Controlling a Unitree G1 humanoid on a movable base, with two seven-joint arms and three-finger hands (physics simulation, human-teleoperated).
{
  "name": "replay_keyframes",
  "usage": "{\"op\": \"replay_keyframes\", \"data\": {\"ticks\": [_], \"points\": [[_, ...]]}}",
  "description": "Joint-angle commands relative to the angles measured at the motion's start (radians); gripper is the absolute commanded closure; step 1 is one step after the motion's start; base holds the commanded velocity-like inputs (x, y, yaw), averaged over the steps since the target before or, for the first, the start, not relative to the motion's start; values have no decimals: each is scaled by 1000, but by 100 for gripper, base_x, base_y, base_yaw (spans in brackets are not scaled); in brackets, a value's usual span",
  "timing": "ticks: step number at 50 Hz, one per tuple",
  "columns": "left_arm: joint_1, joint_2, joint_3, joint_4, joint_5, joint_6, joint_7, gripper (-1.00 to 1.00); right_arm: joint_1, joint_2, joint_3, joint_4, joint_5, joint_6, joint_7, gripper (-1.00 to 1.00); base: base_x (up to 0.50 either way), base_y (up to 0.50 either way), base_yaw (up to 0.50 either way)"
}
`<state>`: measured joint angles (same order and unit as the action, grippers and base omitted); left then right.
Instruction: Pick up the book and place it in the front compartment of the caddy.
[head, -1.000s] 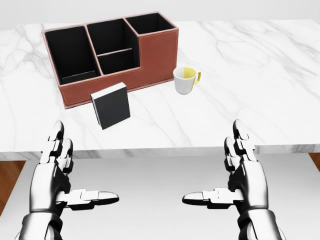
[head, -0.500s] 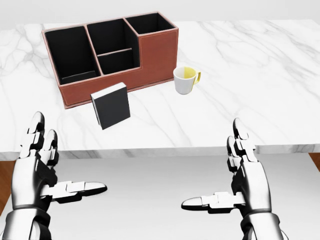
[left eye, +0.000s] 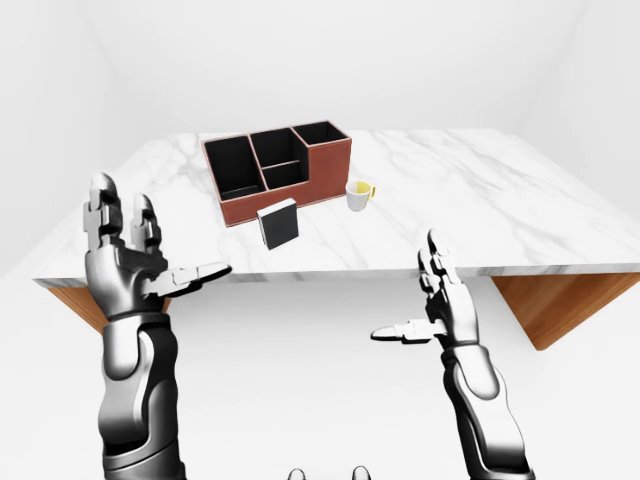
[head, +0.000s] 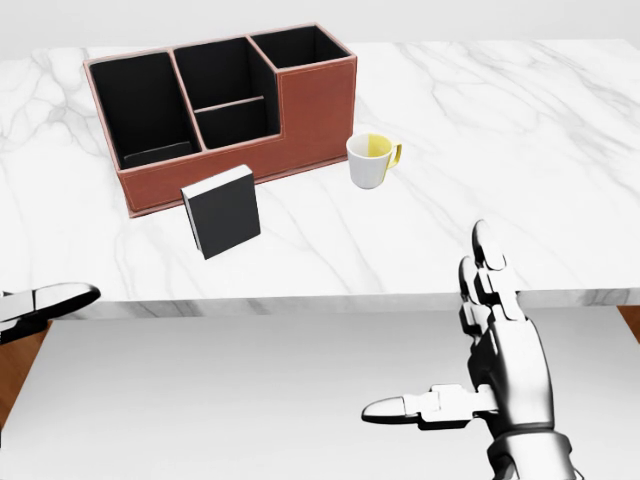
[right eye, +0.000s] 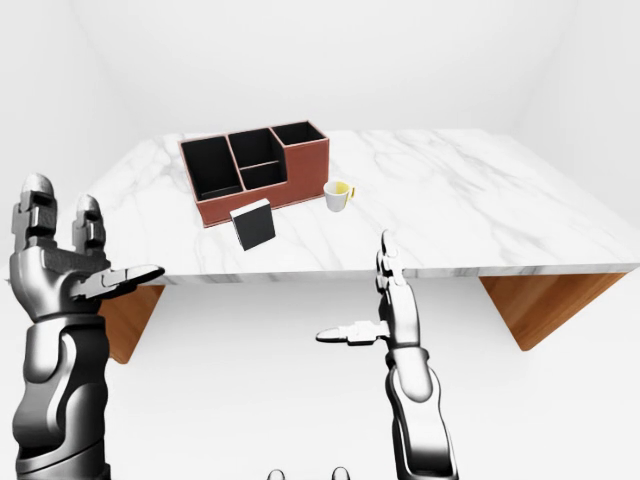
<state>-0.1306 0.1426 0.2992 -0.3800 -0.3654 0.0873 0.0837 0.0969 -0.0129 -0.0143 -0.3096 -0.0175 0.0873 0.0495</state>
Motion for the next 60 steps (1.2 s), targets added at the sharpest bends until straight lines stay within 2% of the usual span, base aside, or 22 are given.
{"op": "replay_keyframes", "data": {"ticks": [1, 10, 19, 26, 48, 60], "points": [[-40, 35, 23, 12, -55, 0, 52, -100, 8, 6, 22, -59, -29, 0, -3, -100, 0, 0, 0], [-29, 37, 33, -27, -74, 0, 61, -100, 94, 5, 118, -430, -90, 0, -8, -100, 0, 0, 0], [-26, 37, 41, -45, -81, 0, 64, -100, 108, -9, 159, -552, -117, 0, -21, -100, 0, 0, 0], [-27, 39, 40, -48, -83, 0, 67, -100, 101, -16, 160, -543, -140, 0, -20, -100, 0, 5, 0], [-29, 41, 40, -42, -83, 0, 67, -100, 105, -21, 166, -513, -141, 0, 4, -100, 1, 50, 0], [-27, 39, 38, -46, -78, 0, 64, -100, 106, -16, 166, -526, -141, 0, 15, -100, 47, 25, 0]]}}
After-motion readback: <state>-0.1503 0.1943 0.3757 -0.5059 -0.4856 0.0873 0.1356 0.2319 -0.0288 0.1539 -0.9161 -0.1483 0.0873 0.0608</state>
